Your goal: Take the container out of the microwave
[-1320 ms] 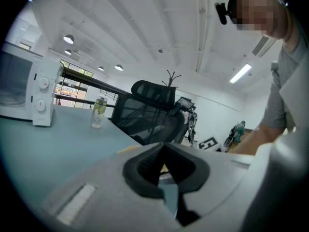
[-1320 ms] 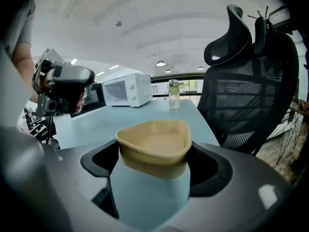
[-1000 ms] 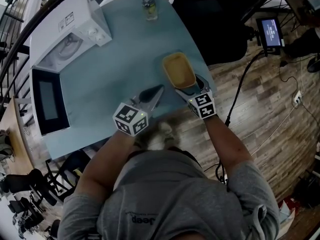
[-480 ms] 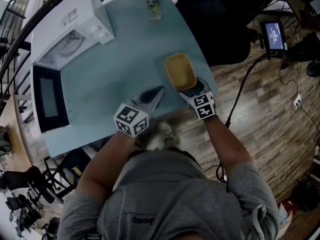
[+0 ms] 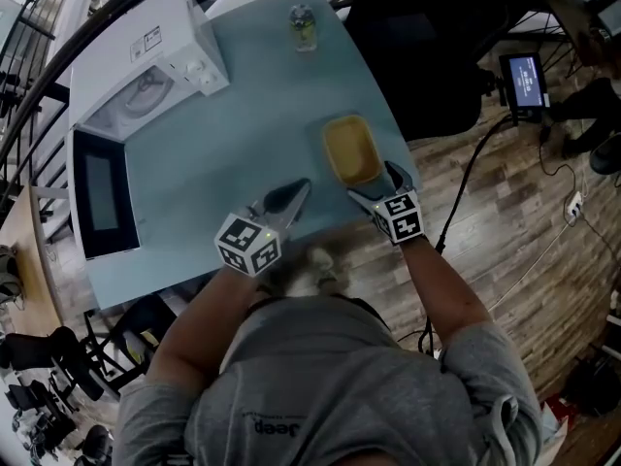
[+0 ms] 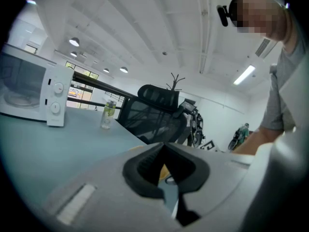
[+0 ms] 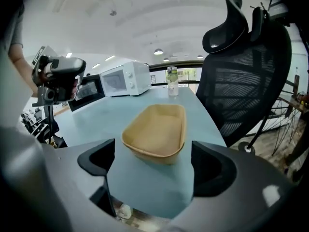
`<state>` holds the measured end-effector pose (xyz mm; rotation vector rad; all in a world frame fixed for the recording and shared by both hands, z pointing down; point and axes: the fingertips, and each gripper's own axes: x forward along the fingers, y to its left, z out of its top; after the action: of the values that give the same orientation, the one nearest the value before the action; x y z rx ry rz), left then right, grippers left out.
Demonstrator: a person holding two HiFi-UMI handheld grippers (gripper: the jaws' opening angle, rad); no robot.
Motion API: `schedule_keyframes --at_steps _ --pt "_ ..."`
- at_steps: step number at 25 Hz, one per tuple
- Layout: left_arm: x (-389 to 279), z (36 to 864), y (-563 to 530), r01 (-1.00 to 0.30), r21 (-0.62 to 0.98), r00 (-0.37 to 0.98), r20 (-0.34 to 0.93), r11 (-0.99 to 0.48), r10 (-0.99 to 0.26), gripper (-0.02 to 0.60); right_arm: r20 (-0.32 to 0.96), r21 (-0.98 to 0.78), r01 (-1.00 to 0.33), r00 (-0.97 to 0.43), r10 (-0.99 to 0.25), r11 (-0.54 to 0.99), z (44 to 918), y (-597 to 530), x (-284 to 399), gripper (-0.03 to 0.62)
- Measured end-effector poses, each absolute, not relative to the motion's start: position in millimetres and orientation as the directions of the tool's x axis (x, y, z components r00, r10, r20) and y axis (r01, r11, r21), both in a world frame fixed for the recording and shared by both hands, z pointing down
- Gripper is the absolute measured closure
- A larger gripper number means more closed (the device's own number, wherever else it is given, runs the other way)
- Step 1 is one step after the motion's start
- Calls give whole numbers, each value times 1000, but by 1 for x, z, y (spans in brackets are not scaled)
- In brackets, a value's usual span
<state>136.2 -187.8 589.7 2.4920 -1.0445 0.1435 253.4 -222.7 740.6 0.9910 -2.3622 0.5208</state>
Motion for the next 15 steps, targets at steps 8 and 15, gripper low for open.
schedule_keyframes --at_steps 8,15 --pt "84 543 -168 -724 333 682 215 -604 -699 552 527 -142 -773 -588 -614 619 673 -215 268 108" --pt "25 474 -148 -723 283 679 124 -630 -723 552 404 -109 -776 -605 -686 621 583 -217 239 194"
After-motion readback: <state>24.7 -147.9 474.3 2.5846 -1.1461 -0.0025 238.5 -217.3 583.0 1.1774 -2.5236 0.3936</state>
